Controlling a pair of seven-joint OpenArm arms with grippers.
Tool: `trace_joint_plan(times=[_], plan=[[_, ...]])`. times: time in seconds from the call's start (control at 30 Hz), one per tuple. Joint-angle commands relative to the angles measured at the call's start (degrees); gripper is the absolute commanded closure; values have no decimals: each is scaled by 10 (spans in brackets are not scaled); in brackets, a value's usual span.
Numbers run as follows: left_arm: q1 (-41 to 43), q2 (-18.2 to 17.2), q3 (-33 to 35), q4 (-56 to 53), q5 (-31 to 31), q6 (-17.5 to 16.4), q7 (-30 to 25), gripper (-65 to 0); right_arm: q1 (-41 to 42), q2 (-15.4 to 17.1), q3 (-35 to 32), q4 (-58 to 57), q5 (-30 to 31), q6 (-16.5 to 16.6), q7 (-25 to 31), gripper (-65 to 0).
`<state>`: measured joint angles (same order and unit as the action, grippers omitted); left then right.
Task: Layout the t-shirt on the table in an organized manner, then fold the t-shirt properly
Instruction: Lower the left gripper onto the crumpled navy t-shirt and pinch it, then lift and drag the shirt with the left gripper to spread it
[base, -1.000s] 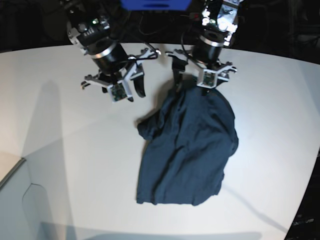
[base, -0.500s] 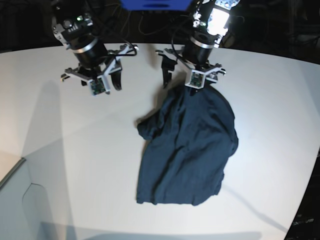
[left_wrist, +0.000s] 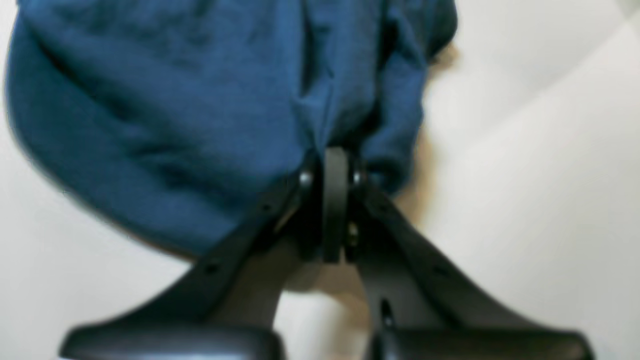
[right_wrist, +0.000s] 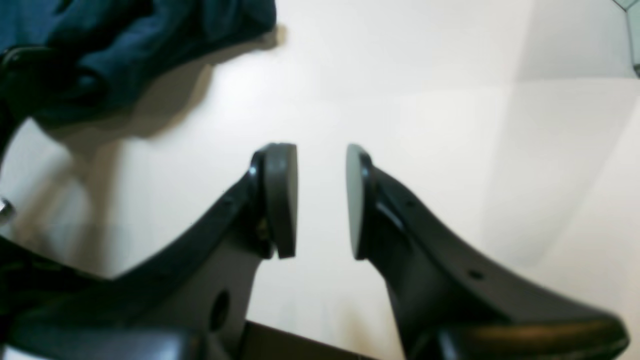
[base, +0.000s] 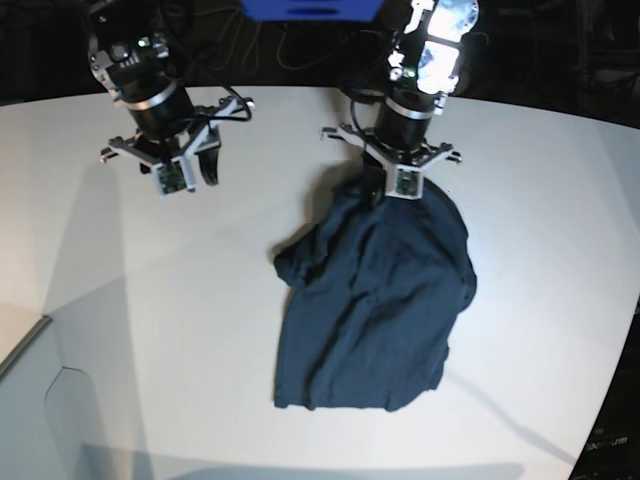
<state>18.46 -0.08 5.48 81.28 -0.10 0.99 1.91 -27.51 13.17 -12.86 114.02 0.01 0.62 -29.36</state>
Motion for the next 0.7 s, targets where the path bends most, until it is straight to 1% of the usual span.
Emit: trace_joint_plan(times=[0.0, 0.03, 0.17, 0.23, 0.37, 0.43, 0.6, 0.67], plan=[[4, -4, -27, 18, 1, 11, -14, -25, 0, 1, 3, 11, -1, 1, 13, -167], [5, -4, -46, 25, 1, 10, -14, -3, 2, 1, 3, 10, -1, 1, 13, -167], [2, -5, -124, 48, 1, 8, -14, -3, 6, -2, 2, 10, -1, 1, 13, -167], [-3, -13, -154, 53, 1, 8, -14, -2, 16, -2, -1, 10, -1, 1, 13, -167], [-17, -30, -168, 55, 1, 8, -14, -2, 26, -19, -2, 6, -1, 1, 12, -167], [-18, -36, -168, 55, 1, 8, -14, -2, 33, -20, -2, 4, -1, 1, 11, -167], [-13, -31, -162, 57, 1, 8, -14, -2, 37, -28, -2, -1, -1, 1, 9, -168], [0, -29, -159, 84, 1, 8, -14, -2, 37, -30, -2, -1, -1, 1, 9, -168]])
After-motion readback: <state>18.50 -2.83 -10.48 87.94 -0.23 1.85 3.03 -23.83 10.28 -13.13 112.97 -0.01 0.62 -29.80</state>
